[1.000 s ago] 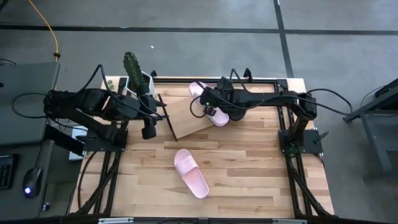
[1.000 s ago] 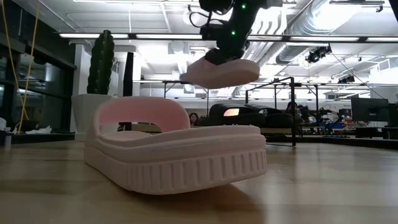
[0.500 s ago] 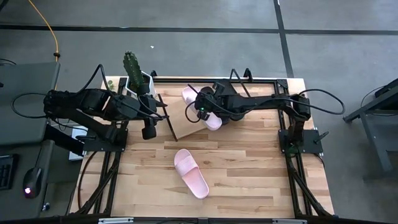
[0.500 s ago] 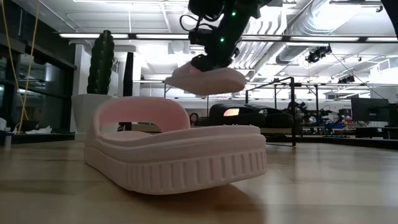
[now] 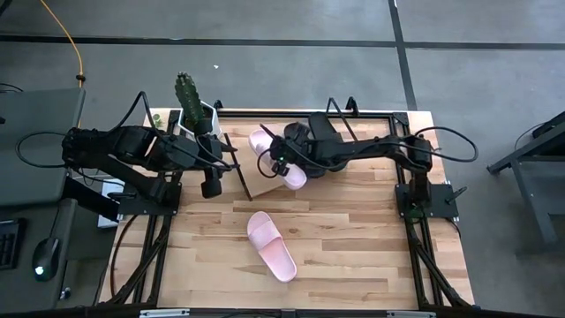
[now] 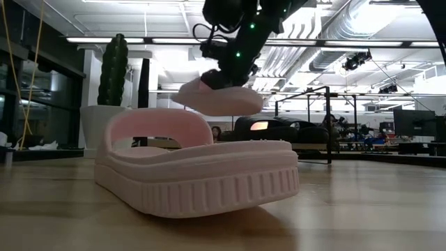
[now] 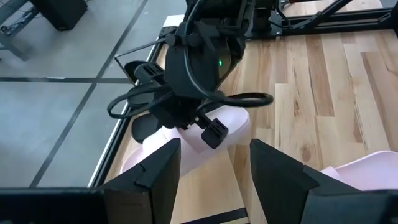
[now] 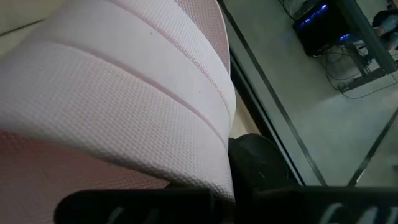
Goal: Pick and place slides into the shelf
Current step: Put the top pink slide on the shelf
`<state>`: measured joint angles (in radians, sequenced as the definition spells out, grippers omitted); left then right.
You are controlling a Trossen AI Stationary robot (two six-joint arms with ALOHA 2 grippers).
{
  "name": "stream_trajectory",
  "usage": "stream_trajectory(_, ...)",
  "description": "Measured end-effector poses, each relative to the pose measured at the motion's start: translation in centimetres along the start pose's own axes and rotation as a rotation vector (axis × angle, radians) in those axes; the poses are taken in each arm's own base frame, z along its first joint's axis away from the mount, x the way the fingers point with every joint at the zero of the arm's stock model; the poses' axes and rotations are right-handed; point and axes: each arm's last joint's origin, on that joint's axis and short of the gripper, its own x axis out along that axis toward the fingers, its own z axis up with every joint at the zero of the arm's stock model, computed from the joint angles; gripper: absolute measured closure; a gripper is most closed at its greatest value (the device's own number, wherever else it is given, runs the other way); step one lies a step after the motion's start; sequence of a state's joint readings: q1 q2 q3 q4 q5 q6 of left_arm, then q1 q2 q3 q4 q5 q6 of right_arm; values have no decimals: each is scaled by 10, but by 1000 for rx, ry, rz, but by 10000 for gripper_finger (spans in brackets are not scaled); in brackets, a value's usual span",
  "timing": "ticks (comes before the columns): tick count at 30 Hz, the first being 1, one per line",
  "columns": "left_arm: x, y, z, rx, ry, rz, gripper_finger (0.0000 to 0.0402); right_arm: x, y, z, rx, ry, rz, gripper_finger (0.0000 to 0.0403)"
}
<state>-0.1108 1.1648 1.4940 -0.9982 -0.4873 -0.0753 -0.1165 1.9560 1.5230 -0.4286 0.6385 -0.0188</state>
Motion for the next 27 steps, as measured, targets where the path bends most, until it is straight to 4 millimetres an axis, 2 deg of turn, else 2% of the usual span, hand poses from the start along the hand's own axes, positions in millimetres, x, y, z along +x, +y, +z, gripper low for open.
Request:
stream_trajectory(8,0,0,0,0,0,-5,224,12,7,-5,-19,18,-52,403)
stream_trajectory(21,0,0,0,0,0,-8,224,27,-7,-9,1,55,-94,403)
stream_trajectory(27,0,0,0,0,0,-8,224,27,-7,-7,-6,39,-80,403)
